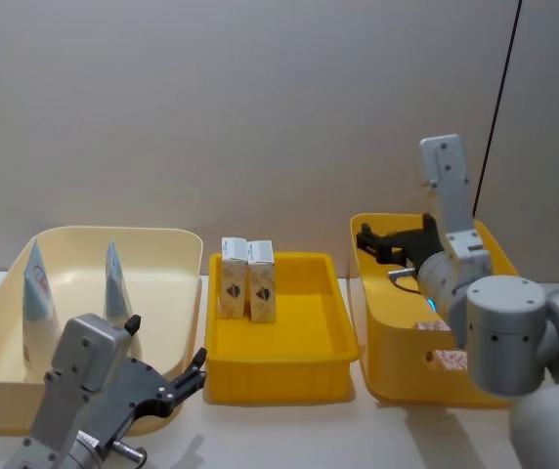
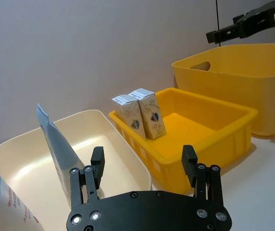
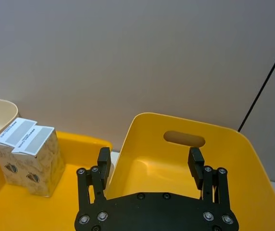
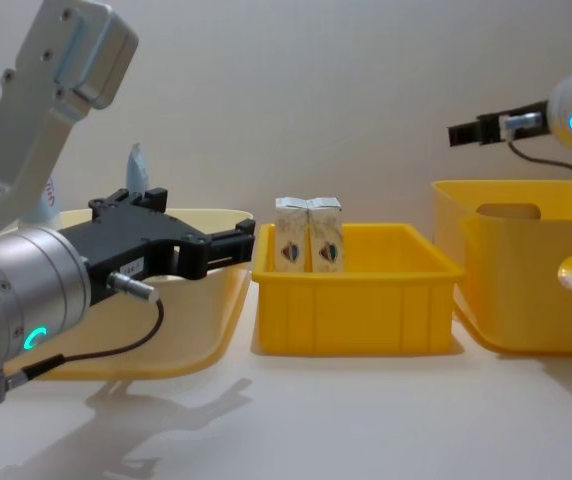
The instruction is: Bimanual collaborative sorting of washing and personal care products
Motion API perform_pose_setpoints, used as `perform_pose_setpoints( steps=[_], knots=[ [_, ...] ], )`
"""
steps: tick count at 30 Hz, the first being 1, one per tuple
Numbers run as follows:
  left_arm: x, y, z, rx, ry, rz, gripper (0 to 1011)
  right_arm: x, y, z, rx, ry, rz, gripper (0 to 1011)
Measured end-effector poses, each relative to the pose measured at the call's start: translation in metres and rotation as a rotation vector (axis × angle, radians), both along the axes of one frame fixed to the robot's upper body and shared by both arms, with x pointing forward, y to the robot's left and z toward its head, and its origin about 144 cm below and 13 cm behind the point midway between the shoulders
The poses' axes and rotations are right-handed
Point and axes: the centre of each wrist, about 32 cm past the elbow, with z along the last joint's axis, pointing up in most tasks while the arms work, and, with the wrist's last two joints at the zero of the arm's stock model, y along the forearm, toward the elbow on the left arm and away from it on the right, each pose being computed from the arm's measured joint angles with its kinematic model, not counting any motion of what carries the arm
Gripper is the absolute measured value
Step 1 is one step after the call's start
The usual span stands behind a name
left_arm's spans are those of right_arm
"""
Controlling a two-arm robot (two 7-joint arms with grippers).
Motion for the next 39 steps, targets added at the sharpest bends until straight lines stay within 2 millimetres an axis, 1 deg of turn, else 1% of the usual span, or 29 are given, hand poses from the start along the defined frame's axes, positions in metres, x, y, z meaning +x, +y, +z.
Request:
perform_pose_setpoints(
  steps=[18, 22, 25, 35, 39],
  knots=[
    [0.001, 0.003, 0.002, -0.013, 0.01, 0.022, 1000, -0.037, -0.013, 0.018, 0.016, -0.204, -0.009, 1001],
    [0.002, 0.007, 0.004, -0.032, 0.033, 0.039, 1001, -0.042, -0.015, 0.022, 0.019, -0.231, -0.01, 1001],
    [0.003, 0.014, 0.007, -0.055, 0.061, 0.061, 1000, -0.047, -0.016, 0.024, 0.02, -0.25, -0.01, 1001],
    [0.007, 0.029, 0.011, -0.111, 0.131, 0.079, 1000, -0.053, -0.018, 0.028, 0.022, -0.28, -0.011, 1001],
    [0.012, 0.035, 0.011, -0.128, 0.156, 0.067, 1001, -0.054, -0.019, 0.029, 0.023, -0.288, -0.011, 1001]
  ],
)
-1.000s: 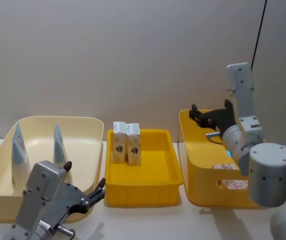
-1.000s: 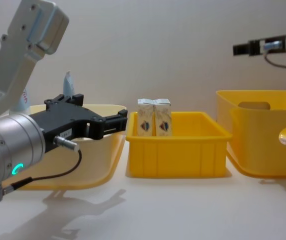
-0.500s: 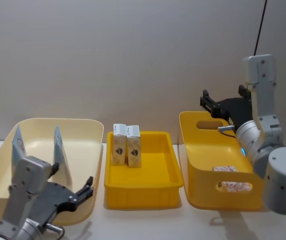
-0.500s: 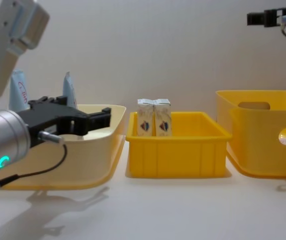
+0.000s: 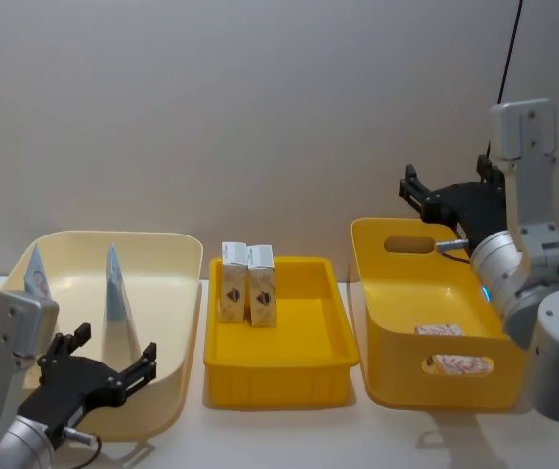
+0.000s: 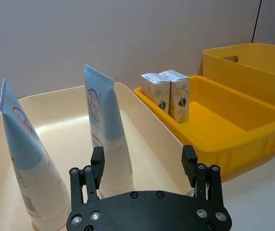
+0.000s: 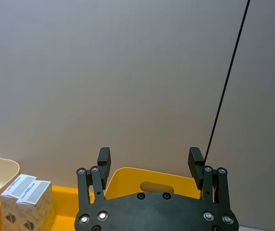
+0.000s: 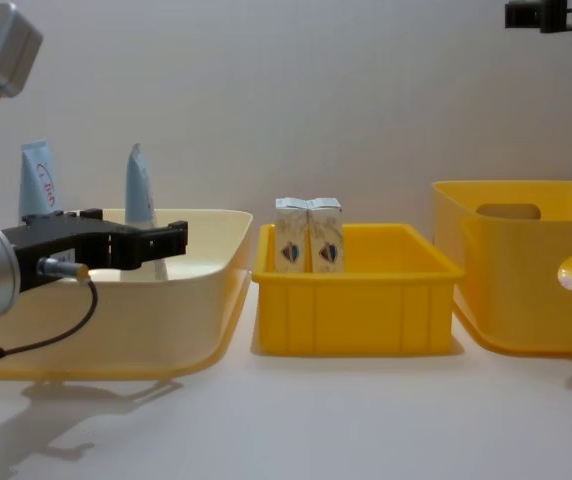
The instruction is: Bimanual collaborative sorting of washing and personal care products
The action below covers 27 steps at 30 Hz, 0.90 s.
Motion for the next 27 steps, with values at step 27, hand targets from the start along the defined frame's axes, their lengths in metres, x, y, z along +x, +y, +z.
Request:
perform_pose_setpoints(
  steps=[27],
  knots=[
    [0.041, 0.02, 0.011, 0.011, 0.041, -0.037, 1000, -0.004, -0.001, 0.002, 0.001, -0.015, 0.0, 1001]
  ],
)
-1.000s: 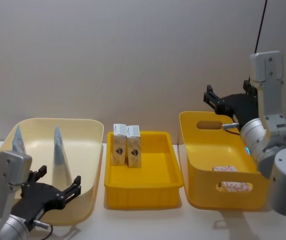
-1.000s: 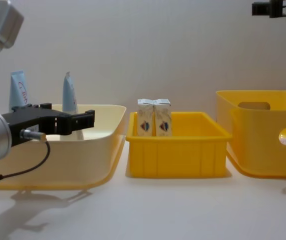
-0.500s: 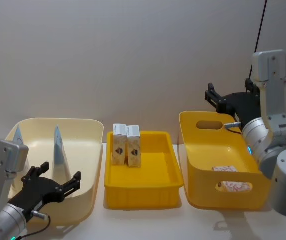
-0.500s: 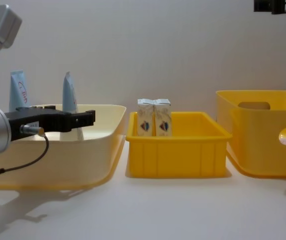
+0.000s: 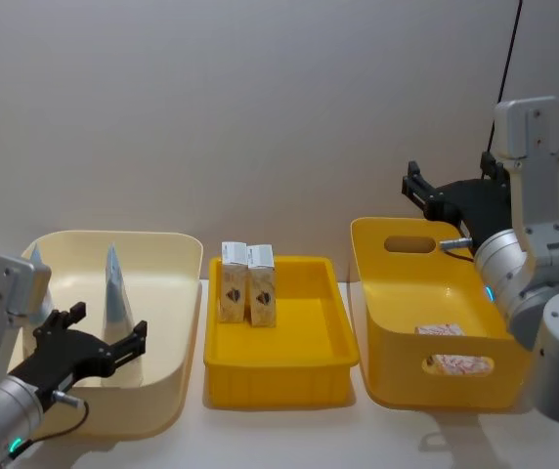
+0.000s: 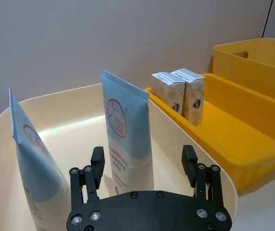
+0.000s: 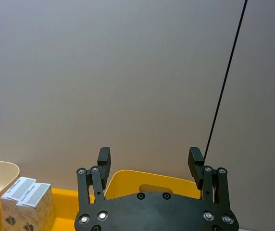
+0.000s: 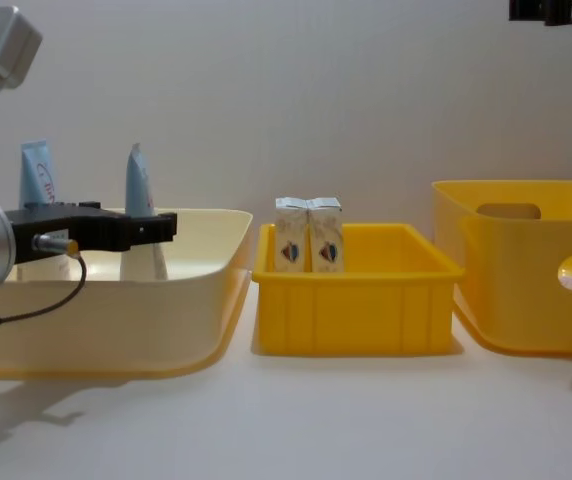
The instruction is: Bimanual collaborative sorting of washing and personal care products
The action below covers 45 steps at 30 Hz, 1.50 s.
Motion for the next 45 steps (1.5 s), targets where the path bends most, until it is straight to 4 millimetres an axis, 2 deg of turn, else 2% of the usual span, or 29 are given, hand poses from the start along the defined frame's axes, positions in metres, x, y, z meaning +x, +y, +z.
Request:
perform_pose_setpoints(
  steps=[21, 42, 45],
  knots=[
    [0.032, -0.007, 0.008, 0.027, -0.014, 0.003, 1001, 0.0, 0.0, 0.0, 0.0, -0.002, 0.0, 1001],
    [0.041, -0.012, 0.012, 0.059, -0.051, 0.049, 1002, 0.0, 0.0, 0.0, 0.0, -0.001, 0.001, 1001],
    [0.042, -0.012, 0.012, 0.061, -0.054, 0.051, 959, 0.0, 0.0, 0.0, 0.0, -0.001, 0.0, 1001]
  ],
)
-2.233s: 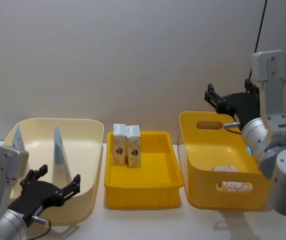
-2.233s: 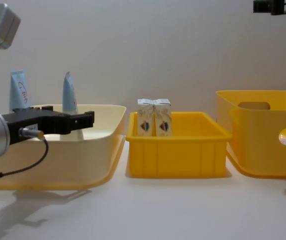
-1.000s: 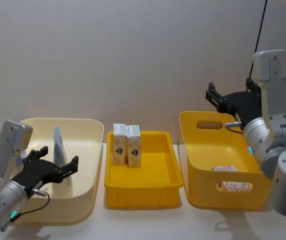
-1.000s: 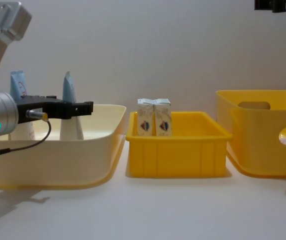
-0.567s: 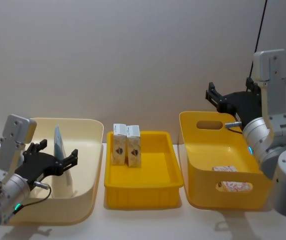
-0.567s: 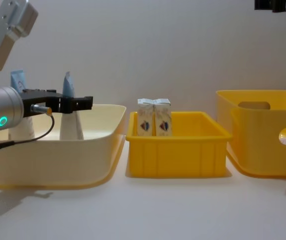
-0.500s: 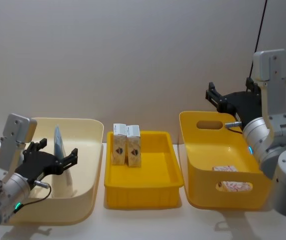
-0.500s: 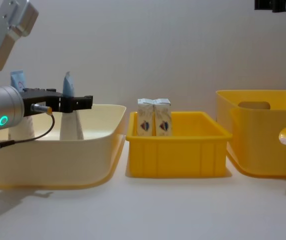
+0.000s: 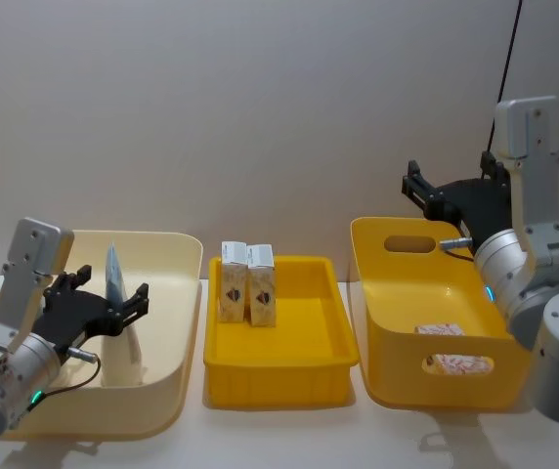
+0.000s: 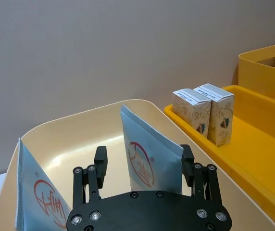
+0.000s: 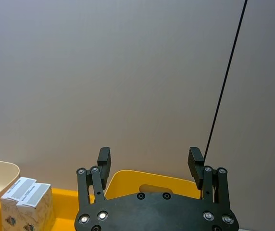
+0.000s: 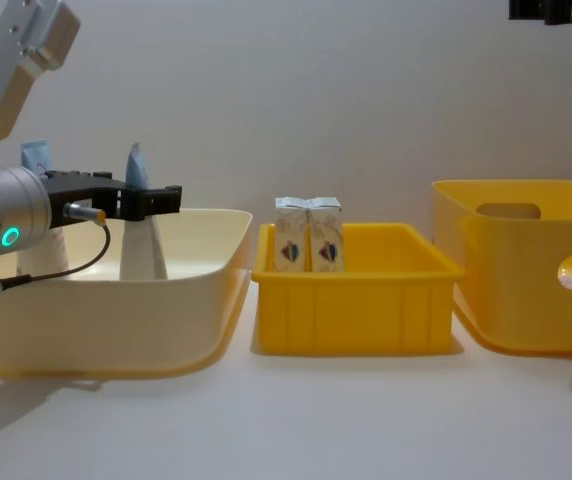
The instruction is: Bimanual collaborative sorting of washing and personal care products
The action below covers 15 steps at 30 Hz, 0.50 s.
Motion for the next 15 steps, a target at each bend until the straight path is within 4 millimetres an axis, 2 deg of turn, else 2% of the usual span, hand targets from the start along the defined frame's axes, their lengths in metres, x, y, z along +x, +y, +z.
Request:
perform_pose_setpoints(
  steps=[3, 6, 7, 9, 11, 15],
  knots=[
    [0.0002, -0.0002, 0.0001, 0.001, -0.001, 0.001, 904, 0.0, 0.0, 0.0, 0.0, 0.0, 0.0, 1001],
    [0.0006, -0.0005, 0.0003, 0.002, -0.002, 0.002, 795, 0.0, 0.0, 0.0, 0.0, 0.0, 0.0, 1001],
    [0.0006, -0.0005, 0.0003, 0.002, -0.002, 0.002, 795, 0.0, 0.0, 0.0, 0.0, 0.0, 0.0, 1001],
    [0.0008, -0.0005, 0.0004, 0.003, -0.003, 0.004, 700, 0.0, 0.0, 0.0, 0.0, 0.0, 0.0, 1001],
    [0.0009, -0.0005, 0.0004, 0.004, -0.004, 0.004, 670, 0.0, 0.0, 0.0, 0.0, 0.0, 0.0, 1001],
    [0.0011, -0.0006, 0.0006, 0.004, -0.004, 0.005, 541, 0.0, 0.0, 0.0, 0.0, 0.0, 0.0, 1001]
  ],
)
